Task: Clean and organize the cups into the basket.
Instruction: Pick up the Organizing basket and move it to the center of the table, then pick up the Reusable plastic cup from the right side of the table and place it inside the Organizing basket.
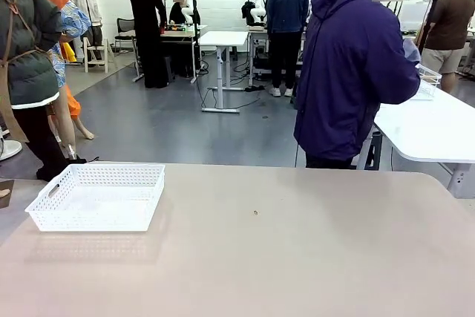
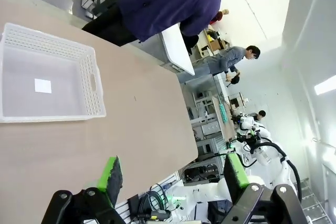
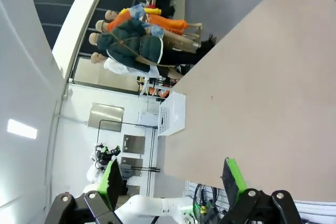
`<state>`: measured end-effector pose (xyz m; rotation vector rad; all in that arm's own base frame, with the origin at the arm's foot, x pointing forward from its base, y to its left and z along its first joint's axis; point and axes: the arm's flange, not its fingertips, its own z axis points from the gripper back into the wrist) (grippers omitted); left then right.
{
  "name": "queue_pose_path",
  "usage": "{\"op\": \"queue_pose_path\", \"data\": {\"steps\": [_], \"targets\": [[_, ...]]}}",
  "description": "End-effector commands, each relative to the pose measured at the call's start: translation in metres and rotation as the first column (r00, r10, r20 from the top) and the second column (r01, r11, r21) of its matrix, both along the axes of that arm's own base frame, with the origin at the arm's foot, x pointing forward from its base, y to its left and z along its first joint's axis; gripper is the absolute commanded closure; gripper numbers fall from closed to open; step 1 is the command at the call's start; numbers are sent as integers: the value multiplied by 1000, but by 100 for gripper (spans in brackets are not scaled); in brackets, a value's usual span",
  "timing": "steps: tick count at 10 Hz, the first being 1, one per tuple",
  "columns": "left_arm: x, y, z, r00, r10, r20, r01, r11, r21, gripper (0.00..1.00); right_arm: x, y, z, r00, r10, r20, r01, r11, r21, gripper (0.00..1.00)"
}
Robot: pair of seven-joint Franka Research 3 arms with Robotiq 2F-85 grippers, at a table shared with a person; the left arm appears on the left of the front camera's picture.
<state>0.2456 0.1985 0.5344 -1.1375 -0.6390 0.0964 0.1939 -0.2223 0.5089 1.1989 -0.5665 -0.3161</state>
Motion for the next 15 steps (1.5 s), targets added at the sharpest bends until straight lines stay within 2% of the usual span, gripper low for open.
{"op": "queue_pose_path", "data": {"steps": [1,15], "targets": [[10,-4,-4,1000,-25,-12,24,1000,-6,0,13,11,-12,998,52,-37,-51,998,21,0],[10,-4,-4,1000,-25,-12,24,1000,-6,0,13,11,-12,998,52,-37,-51,998,21,0]]}}
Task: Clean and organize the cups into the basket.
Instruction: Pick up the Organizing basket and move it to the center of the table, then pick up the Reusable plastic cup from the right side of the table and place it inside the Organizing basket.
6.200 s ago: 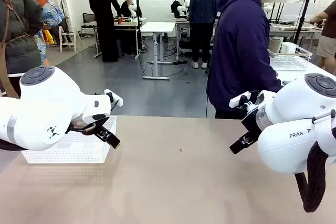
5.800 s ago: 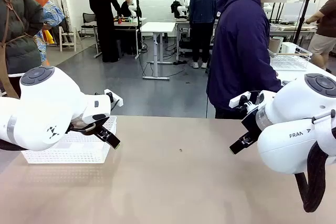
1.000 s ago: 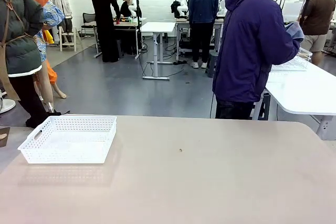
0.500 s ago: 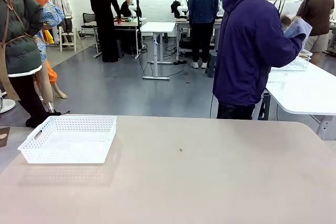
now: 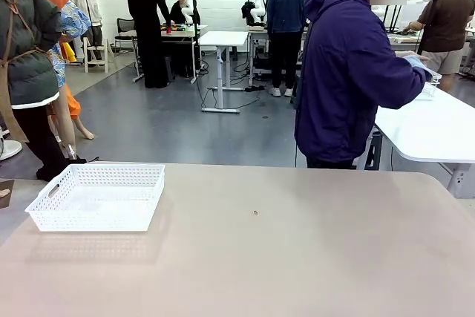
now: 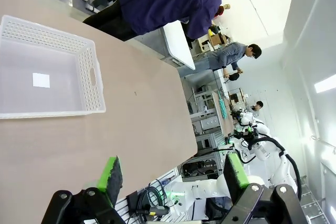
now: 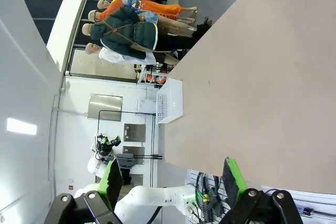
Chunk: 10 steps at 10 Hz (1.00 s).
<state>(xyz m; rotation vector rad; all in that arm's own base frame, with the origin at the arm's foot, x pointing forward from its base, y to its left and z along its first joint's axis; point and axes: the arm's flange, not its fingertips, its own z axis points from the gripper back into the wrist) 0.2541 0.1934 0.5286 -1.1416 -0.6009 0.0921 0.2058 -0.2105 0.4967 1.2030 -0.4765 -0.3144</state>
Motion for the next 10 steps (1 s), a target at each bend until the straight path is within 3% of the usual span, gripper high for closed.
{"op": "queue_pose_path", "data": {"steps": [1,10], "targets": [[1,1,1,1000,-1,16,1,1000,-6,0,2,-1,1,1000,0,29,0,1000,14,0],[1,1,1,1000,-1,16,1,1000,-6,0,2,-1,1,1000,0,29,0,1000,14,0]]}}
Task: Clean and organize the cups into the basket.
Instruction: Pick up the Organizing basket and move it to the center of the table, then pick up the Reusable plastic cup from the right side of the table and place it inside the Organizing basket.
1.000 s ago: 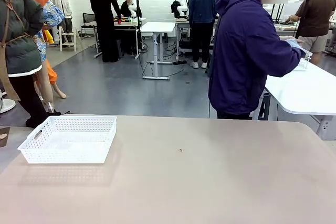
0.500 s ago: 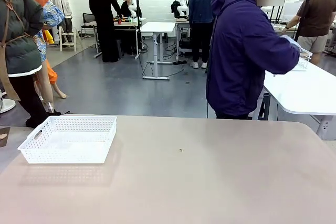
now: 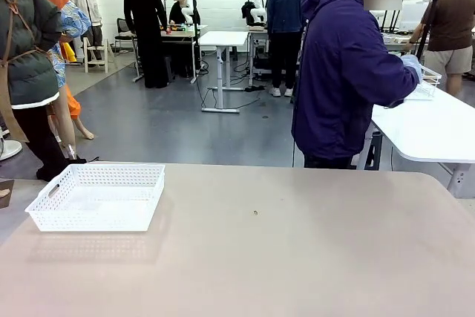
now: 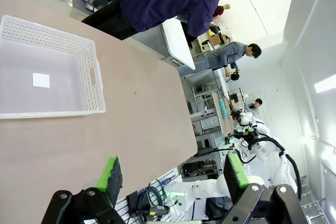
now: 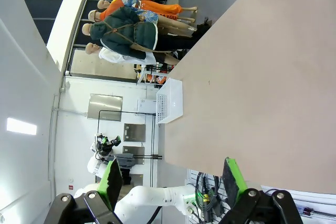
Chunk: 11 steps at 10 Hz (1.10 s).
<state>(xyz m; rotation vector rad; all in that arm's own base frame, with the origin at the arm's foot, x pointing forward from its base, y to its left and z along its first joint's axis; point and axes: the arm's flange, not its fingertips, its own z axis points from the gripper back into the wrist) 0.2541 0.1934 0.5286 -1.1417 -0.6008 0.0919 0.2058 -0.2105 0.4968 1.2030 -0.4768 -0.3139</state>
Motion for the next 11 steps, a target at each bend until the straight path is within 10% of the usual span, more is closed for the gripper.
{"op": "queue_pose_path", "data": {"steps": [1,11], "targets": [[1,1,1,1000,-1,16,1,1000,-6,0,2,-1,1,1000,0,28,0,1000,14,0],[1,1,1,1000,-1,16,1,1000,-6,0,2,-1,1,1000,0,28,0,1000,14,0]]}}
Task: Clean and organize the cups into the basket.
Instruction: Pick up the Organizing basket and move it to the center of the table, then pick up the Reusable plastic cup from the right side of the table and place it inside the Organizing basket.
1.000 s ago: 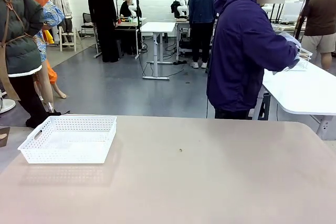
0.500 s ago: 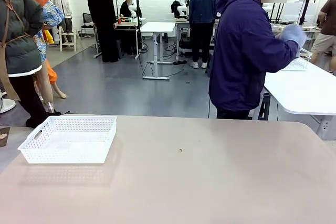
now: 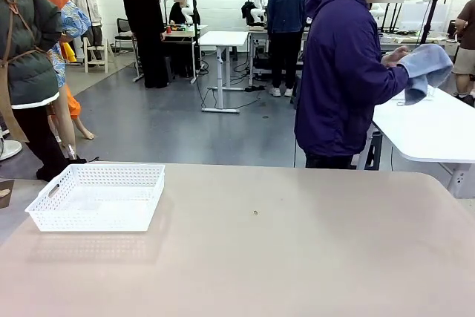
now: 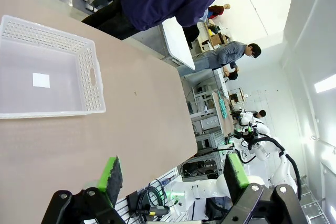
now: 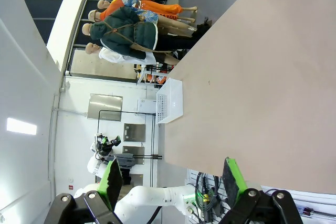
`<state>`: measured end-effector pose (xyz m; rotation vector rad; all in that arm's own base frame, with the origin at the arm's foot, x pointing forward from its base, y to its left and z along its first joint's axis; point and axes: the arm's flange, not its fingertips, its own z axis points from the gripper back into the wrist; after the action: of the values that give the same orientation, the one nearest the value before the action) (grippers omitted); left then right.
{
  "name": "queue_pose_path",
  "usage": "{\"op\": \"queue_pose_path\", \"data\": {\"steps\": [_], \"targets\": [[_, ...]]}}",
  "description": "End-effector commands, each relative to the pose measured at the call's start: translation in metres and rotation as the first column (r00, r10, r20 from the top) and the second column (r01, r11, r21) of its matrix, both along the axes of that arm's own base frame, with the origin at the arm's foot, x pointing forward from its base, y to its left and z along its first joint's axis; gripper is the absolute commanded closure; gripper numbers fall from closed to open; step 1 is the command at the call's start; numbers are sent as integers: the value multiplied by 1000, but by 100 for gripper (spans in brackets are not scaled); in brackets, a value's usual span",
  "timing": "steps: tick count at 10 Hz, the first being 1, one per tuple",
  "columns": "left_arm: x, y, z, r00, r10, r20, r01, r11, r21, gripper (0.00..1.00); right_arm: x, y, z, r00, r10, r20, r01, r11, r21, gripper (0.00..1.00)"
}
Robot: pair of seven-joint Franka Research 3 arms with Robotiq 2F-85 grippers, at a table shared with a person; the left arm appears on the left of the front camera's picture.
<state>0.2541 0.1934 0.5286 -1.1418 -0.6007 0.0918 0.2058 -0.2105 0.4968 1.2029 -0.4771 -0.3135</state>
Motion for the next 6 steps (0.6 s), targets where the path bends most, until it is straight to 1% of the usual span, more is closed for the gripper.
{"op": "queue_pose_path", "data": {"steps": [1,6], "targets": [[1,1,1,1000,-1,16,1,1000,-6,0,2,-1,1,1000,0,28,0,1000,14,0],[1,1,1,1000,-1,16,1,1000,-6,0,2,-1,1,1000,0,28,0,1000,14,0]]}}
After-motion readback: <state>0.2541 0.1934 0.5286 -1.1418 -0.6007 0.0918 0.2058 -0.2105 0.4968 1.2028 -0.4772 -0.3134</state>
